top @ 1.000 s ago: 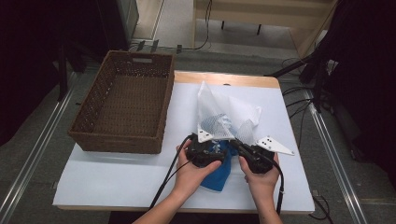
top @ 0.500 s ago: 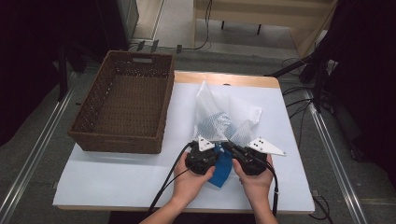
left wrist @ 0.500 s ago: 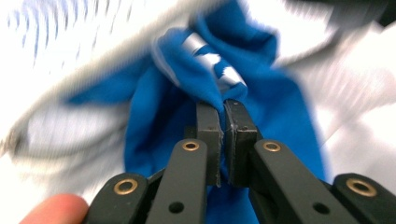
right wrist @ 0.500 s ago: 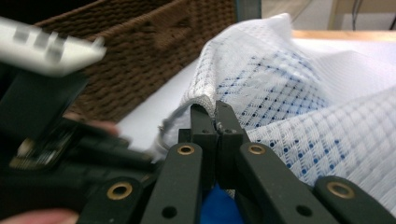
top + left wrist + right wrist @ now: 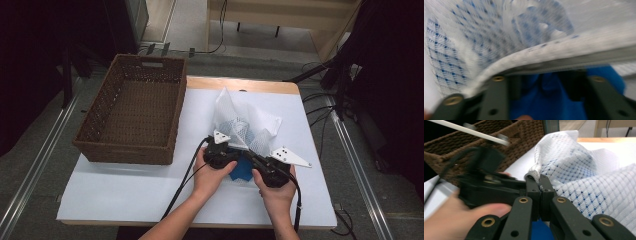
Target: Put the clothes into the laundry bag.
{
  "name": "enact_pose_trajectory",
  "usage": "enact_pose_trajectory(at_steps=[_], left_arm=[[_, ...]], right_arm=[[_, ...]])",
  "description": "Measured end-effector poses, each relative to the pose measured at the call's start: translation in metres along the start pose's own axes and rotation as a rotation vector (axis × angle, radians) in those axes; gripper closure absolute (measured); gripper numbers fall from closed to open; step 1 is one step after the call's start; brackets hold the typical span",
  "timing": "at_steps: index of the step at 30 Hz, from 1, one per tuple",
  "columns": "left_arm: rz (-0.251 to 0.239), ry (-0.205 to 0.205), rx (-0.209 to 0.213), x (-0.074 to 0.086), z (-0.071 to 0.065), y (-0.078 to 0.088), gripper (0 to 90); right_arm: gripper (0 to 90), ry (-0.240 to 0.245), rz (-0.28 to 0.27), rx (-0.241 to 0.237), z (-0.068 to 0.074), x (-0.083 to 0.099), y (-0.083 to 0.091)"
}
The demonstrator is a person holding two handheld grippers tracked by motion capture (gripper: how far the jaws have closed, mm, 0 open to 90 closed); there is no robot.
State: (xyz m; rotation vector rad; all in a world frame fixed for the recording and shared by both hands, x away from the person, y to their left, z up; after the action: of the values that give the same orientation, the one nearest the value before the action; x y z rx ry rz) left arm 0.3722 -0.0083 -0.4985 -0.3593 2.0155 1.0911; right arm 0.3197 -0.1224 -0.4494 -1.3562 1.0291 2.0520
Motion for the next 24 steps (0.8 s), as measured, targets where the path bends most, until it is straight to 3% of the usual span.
enact_pose_trajectory(at_steps=[2,6,9,10,12,15,18,20,23,24], left_arm=[[-0.027,-0.039,0.017,-0.001,-0.004,0.014,40.4],[-0.054,-0.082,0.024,0.007,-0.007,0.044,34.5],[-0.014,-0.109,-0.014,0.020,-0.004,0.057,28.4],[0.021,-0.113,-0.045,0.026,-0.002,0.058,26.8],[0.069,-0.111,-0.037,0.037,0.000,0.054,24.7],[0.159,-0.102,-0.095,0.049,0.002,0.040,26.7],[0.148,-0.153,-0.114,0.048,-0.006,0.033,34.0],[0.112,-0.172,-0.091,0.043,-0.016,0.030,34.0],[0.097,-0.151,-0.055,0.038,-0.025,0.020,28.0],[0.109,-0.156,-0.067,0.039,-0.026,0.015,27.5]], right_arm=[[90.0,-0.021,0.002,0.005,-0.005,0.002,0.000],[90.0,-0.038,0.001,0.013,-0.012,0.003,0.001],[90.0,-0.037,-0.003,0.011,-0.010,0.002,0.001],[90.0,-0.034,-0.001,0.011,-0.009,0.002,0.000],[90.0,-0.028,0.005,0.011,-0.008,0.003,-0.001],[90.0,-0.022,0.017,0.008,-0.004,0.005,-0.005],[90.0,-0.010,0.028,0.006,-0.001,0.007,-0.008],[90.0,-0.010,0.030,0.007,-0.001,0.008,-0.009],[90.0,-0.016,0.032,0.007,-0.003,0.008,-0.009],[90.0,-0.014,0.030,0.006,-0.003,0.008,-0.008]])
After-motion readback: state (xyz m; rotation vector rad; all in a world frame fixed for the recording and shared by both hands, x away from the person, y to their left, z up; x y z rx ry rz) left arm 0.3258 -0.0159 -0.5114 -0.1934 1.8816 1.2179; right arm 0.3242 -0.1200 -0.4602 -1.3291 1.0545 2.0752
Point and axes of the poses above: each handheld gripper's, and its own axes: y roughly backward along the jaws, x roughly out of its underside, z roughly to its left, the point moved 6 cm from there along -y, roughly forward along the jaws, and after that the axes turned 3 degrees about y, right-handed, at the moved point
